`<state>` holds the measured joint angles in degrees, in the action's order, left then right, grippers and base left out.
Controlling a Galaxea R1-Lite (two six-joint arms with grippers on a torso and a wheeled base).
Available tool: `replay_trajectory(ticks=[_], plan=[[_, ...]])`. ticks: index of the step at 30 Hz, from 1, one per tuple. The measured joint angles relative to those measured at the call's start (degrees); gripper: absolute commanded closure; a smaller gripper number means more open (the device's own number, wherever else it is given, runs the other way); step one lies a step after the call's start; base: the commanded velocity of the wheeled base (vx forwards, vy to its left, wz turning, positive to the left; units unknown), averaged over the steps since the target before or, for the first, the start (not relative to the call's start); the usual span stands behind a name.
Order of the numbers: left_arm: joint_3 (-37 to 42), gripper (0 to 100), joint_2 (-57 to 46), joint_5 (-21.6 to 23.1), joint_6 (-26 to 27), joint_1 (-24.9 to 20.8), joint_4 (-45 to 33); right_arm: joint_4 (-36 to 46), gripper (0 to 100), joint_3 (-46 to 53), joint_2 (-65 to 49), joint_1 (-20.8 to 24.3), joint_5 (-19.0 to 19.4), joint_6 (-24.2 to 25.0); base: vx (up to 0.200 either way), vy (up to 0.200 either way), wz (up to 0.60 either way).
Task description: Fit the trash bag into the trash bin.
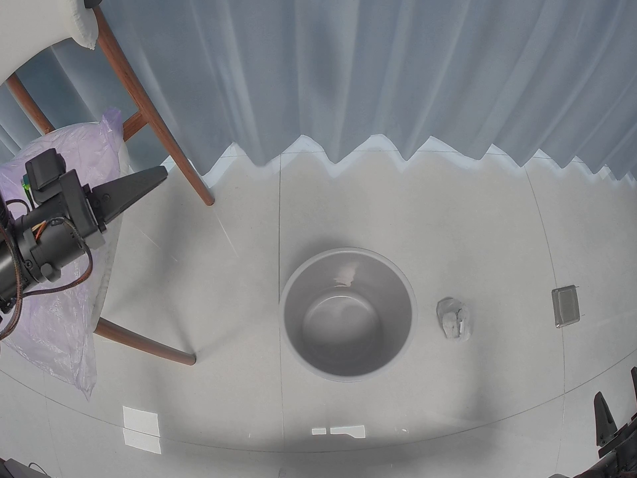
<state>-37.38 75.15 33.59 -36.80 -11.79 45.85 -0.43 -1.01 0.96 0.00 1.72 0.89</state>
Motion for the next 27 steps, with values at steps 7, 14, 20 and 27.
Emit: replay_trajectory(ticks=[7, 14, 20, 27], plan=[[0.48, 0, -2.94, -0.91, 3.96, 5.12, -1.89, 0.0, 0, 0.0, 0.0, 0.0, -0.06, 0.09, 0.0, 0.0, 0.0], [-4.52, 0, -3.77, -3.32, 9.24, 8.16, -13.99, 0.0, 0, 0.0, 0.0, 0.0, -0.11, 0.26, 0.0, 0.0, 0.0], [-16.09, 0, -3.0, -10.68, 14.09, 7.08, -34.17, 0.0, 0, 0.0, 0.0, 0.0, -0.16, 0.5, 0.0, 0.0, 0.0], [-24.86, 0, 1.05, -28.31, 25.83, 2.34, -40.44, 0.0, 0, 0.0, 0.0, 0.0, -0.35, 0.77, 0.0, 0.0, 0.0]])
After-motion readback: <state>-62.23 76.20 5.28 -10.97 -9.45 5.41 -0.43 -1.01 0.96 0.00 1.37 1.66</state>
